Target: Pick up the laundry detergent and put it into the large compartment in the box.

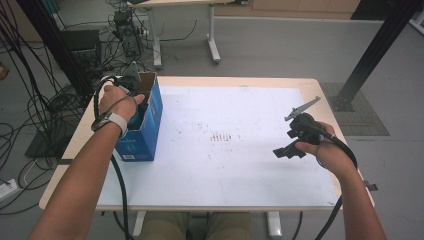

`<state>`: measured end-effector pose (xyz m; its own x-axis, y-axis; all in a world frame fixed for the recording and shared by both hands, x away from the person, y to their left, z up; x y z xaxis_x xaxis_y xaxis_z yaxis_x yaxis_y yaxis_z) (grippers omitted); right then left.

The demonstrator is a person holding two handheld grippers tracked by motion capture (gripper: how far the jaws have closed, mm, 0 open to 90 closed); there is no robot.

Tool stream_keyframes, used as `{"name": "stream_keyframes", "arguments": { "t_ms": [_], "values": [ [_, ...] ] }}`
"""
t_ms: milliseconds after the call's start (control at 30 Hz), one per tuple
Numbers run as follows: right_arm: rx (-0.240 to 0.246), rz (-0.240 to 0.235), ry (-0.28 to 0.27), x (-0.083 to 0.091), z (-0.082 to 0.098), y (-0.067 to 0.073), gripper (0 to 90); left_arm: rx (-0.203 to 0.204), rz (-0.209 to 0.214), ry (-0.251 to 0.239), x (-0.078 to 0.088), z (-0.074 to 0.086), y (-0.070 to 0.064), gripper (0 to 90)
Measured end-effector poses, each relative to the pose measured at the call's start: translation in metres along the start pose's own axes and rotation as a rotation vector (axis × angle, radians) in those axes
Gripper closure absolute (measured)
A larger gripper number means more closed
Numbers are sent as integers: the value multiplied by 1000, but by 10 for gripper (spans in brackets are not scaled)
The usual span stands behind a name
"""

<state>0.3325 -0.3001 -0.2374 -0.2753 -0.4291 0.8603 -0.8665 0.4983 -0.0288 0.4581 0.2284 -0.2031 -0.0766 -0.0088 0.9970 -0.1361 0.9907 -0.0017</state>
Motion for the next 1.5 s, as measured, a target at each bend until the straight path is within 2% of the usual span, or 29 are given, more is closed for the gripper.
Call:
{"name": "stream_keyframes", "arguments": {
  "t_ms": [1500],
  "values": [
    [-3,1,-4,1,2,2,73,-12,-6,-9,0,3,-2,392]
  ]
}}
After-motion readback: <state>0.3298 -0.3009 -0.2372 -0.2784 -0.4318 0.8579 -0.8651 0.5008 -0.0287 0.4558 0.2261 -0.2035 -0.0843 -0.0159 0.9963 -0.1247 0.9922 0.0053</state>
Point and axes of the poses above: each handheld gripper's, and its own axes: x roughly backward along the jaws, z roughly out of its underside, y roughly to its left, the point moved 5 cm from there along -x, roughly forward along the jaws, and after that the axes turned 11 degrees about x, right-handed, at the moved point
